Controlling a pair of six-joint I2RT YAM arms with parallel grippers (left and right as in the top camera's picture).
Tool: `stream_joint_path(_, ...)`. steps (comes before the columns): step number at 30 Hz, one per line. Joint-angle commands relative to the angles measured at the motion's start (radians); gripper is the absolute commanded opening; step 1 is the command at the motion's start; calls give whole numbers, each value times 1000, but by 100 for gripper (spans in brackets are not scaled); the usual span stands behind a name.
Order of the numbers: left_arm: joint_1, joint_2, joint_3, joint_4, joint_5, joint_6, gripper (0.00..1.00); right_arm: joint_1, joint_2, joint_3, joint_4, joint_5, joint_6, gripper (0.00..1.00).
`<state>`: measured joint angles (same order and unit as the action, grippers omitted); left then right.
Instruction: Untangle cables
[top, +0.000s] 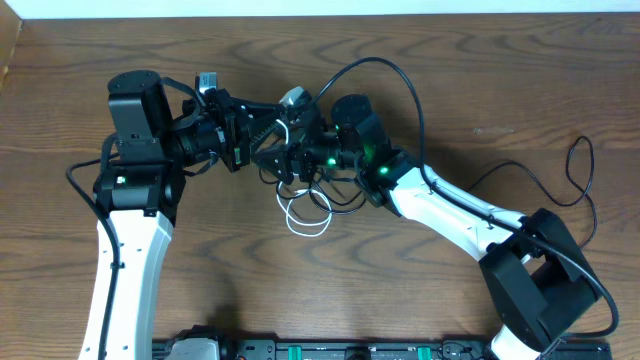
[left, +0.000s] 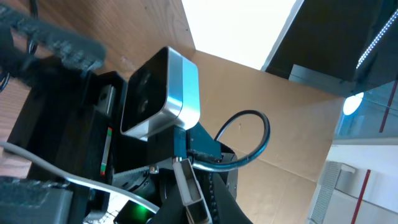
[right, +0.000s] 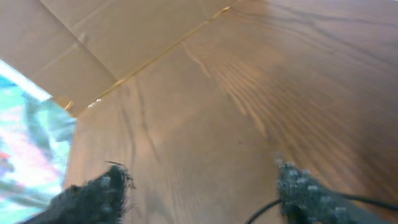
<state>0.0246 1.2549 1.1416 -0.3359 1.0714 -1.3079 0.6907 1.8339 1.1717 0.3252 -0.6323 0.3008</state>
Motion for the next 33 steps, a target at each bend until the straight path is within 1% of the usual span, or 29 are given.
stream_joint_path(1, 3, 4, 21, 2, 16, 14, 8, 2, 4, 8, 4, -119, -10, 68)
stream_joint_path(4, 3, 4, 21, 2, 0, 14, 8, -1, 4, 8, 9, -237, -10, 63)
stream_joint_path(7, 3, 4, 21, 2, -38, 14, 8, -5, 4, 8, 7, -332, -10, 53)
stream_joint_path(13, 3, 4, 21, 1, -89, 19, 8, -25, 4, 8, -29, -439, -10, 21)
stream_joint_path(14, 3, 4, 21, 1, -105, 21, 8, -32, 4, 8, -39, -448, -10, 13)
stream_joint_path(16, 3, 5, 21, 0, -145, 35, 8, -50, 4, 8, -79, -452, -9, 2)
stream_joint_path(19, 3, 6, 21, -25, -224, 72, 8, -69, 4, 8, -116, -500, -10, 1)
stream_joint_path(25, 3, 6, 21, -166, -439, 87, 8, -93, 4, 8, -116, -667, -14, 1)
stream_joint_path(28, 3, 6, 21, -203, -491, 111, 8, -94, 4, 8, -110, -736, -54, 1)
stream_joint_path(31, 3, 6, 21, -233, -525, 111, 8, -90, 4, 8, -93, -768, -56, 1)
stream_joint_path(33, 3, 7, 21, -261, -576, 111, 8, -84, 4, 8, -67, -798, -55, 1)
